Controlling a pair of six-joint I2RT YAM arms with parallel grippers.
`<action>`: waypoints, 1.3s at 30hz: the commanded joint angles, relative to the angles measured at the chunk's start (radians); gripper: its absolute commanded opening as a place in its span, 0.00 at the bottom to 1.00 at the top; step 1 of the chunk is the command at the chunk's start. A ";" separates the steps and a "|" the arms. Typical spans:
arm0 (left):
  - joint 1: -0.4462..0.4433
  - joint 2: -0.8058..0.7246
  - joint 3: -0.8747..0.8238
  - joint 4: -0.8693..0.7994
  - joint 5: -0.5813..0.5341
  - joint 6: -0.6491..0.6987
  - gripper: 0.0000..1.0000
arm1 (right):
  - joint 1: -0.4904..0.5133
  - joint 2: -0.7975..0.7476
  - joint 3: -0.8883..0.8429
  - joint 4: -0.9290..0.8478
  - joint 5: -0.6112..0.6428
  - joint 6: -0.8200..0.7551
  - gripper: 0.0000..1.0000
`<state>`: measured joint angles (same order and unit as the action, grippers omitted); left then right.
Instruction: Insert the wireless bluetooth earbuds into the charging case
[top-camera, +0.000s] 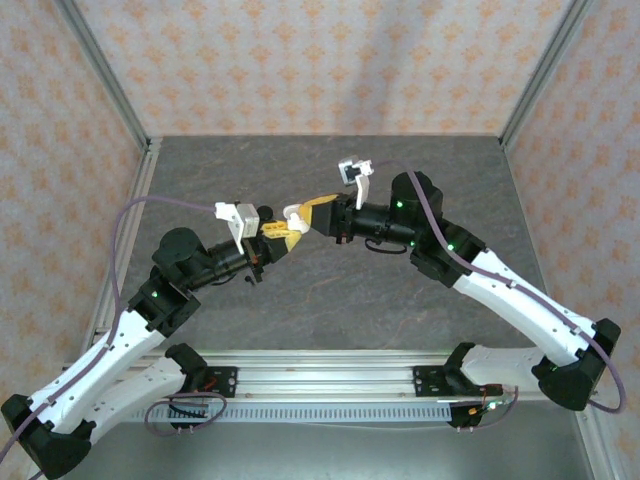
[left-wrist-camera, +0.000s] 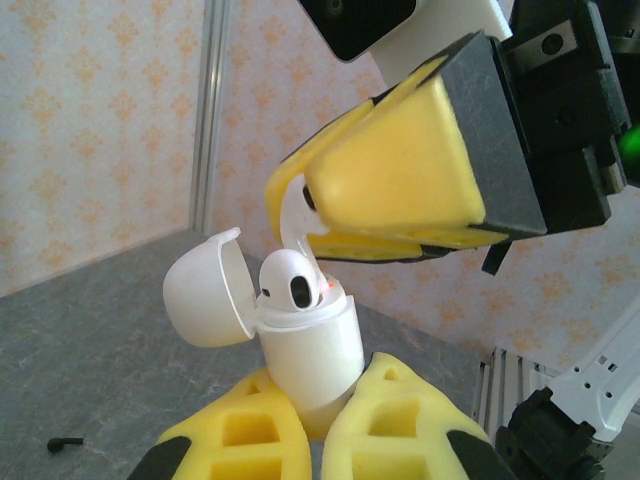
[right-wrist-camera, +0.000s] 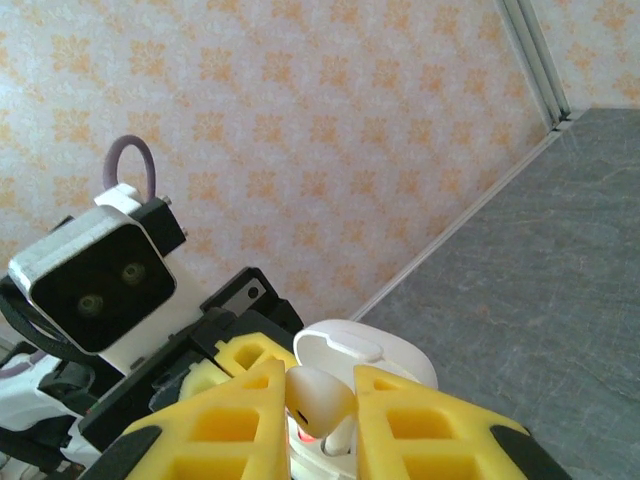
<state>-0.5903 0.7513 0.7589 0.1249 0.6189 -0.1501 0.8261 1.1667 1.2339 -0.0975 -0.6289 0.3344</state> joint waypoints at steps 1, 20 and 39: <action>-0.009 -0.001 0.041 0.043 -0.015 -0.006 0.00 | 0.011 0.005 0.007 -0.011 -0.024 -0.033 0.21; -0.012 -0.013 0.039 0.024 -0.036 0.004 0.00 | 0.012 -0.011 0.011 -0.059 -0.043 -0.049 0.40; -0.013 -0.042 0.031 0.016 -0.038 0.001 0.00 | 0.013 -0.070 0.052 -0.121 0.116 0.052 0.64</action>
<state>-0.5961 0.7269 0.7589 0.1104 0.5930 -0.1528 0.8318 1.1263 1.2480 -0.2138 -0.5499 0.3531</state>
